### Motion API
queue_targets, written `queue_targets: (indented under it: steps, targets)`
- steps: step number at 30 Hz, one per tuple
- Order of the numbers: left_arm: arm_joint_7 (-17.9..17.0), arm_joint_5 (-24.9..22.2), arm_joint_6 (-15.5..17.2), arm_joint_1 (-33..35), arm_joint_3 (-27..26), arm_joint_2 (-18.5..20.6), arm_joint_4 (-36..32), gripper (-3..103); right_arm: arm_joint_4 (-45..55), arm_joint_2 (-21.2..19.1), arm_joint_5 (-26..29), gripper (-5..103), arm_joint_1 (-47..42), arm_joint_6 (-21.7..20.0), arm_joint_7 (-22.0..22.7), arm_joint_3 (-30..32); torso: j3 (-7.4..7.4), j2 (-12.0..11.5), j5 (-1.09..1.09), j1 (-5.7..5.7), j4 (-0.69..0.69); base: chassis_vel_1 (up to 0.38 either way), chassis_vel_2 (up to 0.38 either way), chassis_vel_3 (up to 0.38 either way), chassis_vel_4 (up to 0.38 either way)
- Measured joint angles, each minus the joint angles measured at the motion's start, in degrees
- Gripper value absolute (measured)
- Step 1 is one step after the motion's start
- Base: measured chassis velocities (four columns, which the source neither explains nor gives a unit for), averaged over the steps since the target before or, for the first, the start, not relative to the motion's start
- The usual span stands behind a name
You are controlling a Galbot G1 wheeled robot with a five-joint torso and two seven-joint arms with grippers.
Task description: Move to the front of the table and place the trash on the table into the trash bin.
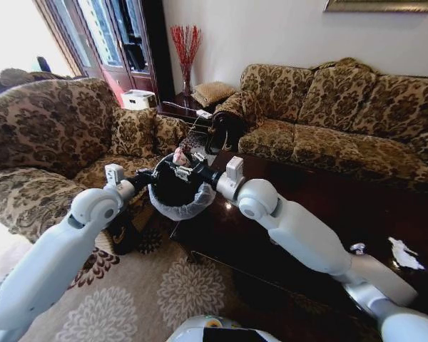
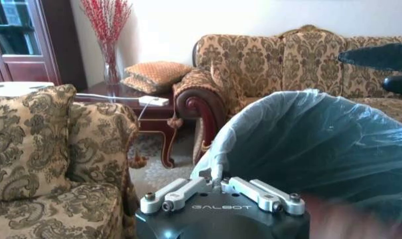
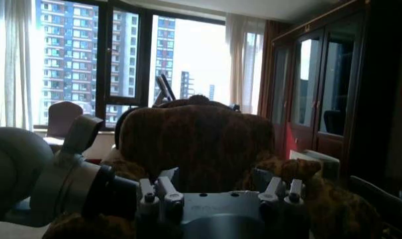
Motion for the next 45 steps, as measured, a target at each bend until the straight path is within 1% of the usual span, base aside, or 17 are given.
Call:
queue_targets:
  steps: [1, 2, 5, 7, 8, 9, 12, 13, 16, 18, 21, 26, 28, 31, 36, 41, 45]
  targets:
    - [0.0, 0.0, 0.0, 0.0, 0.0, 0.0, 0.0, 0, 0.0, 0.0, 0.0, 71, 0.0, 0.0, 0.0, 0.0, 0.0, 0.0, 0.0, 0.0, 0.0, 0.0, 0.0, 0.0, 0.0]
    - [0.0, 0.0, 0.0, 0.0, 0.0, 0.0, -0.1, 0, 0.0, 0.0, 0.0, 82, 0.0, 0.2, 0.3, 0.0, 0.0, 0.0, 0.0, 0.0, 0.0, 0.0, 0.0, 0.0, 0.0]
    - [0.0, 0.0, -0.1, -0.1, 0.1, -0.2, -0.1, 0, 0.0, 0.1, 0.2, 87, 0.3, 0.9, 0.7, 0.1, 0.0, 0.0, 0.0, 0.0, 0.0, 0.0, 0.0, 0.0, 0.0]
    - [-0.4, 0.3, -0.2, 0.0, 0.1, -0.8, -0.1, 0, 0.1, 0.3, 0.7, 97, 0.8, 2.0, 2.0, 0.5, 0.0, 0.0, 0.0, 0.0, 0.0, 0.0, 0.0, 0.0, 0.0]
    - [-0.5, 0.8, -0.2, 0.1, -0.1, -1.3, 0.0, 0, 0.1, 0.4, 1.0, 99, 1.1, 2.4, 3.4, 0.9, 0.0, 0.0, 0.0, 0.0, 0.0, 0.0, 0.0, 0.0, 0.0]
    - [-0.5, 0.8, -0.2, 0.1, -0.1, -1.3, 0.0, 0, 0.1, 0.4, 1.0, 99, 1.1, 2.4, 3.4, 0.9, 0.0, 0.0, 0.0, 0.0, 0.0, 0.0, 0.0, 0.0, 0.0]
    - [0.4, 5.5, -2.2, 1.7, -2.7, -3.0, 0.9, 0, -0.4, -0.1, 2.0, 100, 1.1, 2.4, 8.8, 3.4, 0.0, 0.0, -0.01, 0.0, 0.0, 0.0, 0.0, 0.0, 0.0]
    - [0.4, 5.5, -2.2, 1.7, -2.7, -3.0, 0.9, 0, -0.4, -0.1, 2.0, 100, 1.1, 2.4, 8.8, 3.4, 0.0, 0.0, -0.01, 0.0, 0.0, 0.0, 0.0, 0.0, 0.0]
    - [0.5, 9.4, -4.1, 2.7, -4.9, -4.4, 1.6, 0, -1.5, -1.5, 1.5, 100, -0.7, 2.1, 10.3, 6.4, 0.0, 0.0, -0.01, 0.0, 0.01, 0.0, 0.0, 0.0, 0.0]
    - [0.5, 13.1, -6.5, 3.8, -6.8, -5.9, 2.3, 0, -2.7, -3.4, 0.8, 100, -3.8, 1.6, 12.1, 9.9, 0.0, 0.0, 0.0, 0.0, 0.01, 0.0, 0.0, 0.0, 0.0]
    - [0.5, 16.0, -8.9, 4.8, -8.3, -7.2, 2.7, 0, -5.3, -5.1, -1.0, 100, -7.6, 0.9, 12.7, 13.7, 0.0, 0.0, -0.01, 0.0, 0.0, 0.0, 0.0, 0.0, 0.0]
    - [0.7, 18.3, -10.6, 6.8, -9.1, -8.6, 2.3, 0, -13.4, -5.5, -6.8, 100, -14.9, 2.1, 12.0, 19.0, 0.0, 0.0, -0.01, 0.0, 0.0, 0.0, 0.0, 0.0, 0.0]
    - [0.8, 18.6, -10.9, 7.6, -8.7, -9.2, 1.7, 0, -18.0, -4.0, -10.2, 100, -18.3, 3.9, 11.1, 20.6, 0.0, 0.0, 0.03, 0.0, 0.0, 0.0, 0.0, 0.0, 0.0]
    - [1.1, 19.2, -11.2, 8.3, -8.2, -9.6, 1.4, 0, -22.5, -1.8, -12.4, 100, -20.9, 6.4, 10.9, 21.7, 0.0, 0.0, -0.01, 0.0, 0.0, 0.0, 0.0, 0.0, 0.0]
    - [1.5, 19.7, -11.3, 9.2, -7.6, -9.7, 1.1, 0, -30.3, 1.7, -16.8, 100, -22.8, 10.1, 10.1, 22.1, 0.0, 0.0, -0.02, 0.0, 0.01, 0.0, 0.0, 0.0, 0.0]
    - [1.6, 19.7, -11.3, 9.4, -7.5, -9.7, 1.0, 0, -34.6, 3.8, -17.7, 100, -22.7, 10.7, 8.8, 22.0, 0.0, 0.0, -0.01, 0.0, 0.01, 0.0, 0.0, 0.0, 0.0]
    - [1.6, 19.4, -11.5, 9.7, -7.5, -9.7, 0.9, 0, -39.2, 5.8, -19.6, 100, -21.1, 11.3, 5.6, 21.0, 0.0, 0.0, -0.01, 0.0, 0.0, -0.068, -0.069, -0.07, -0.059]
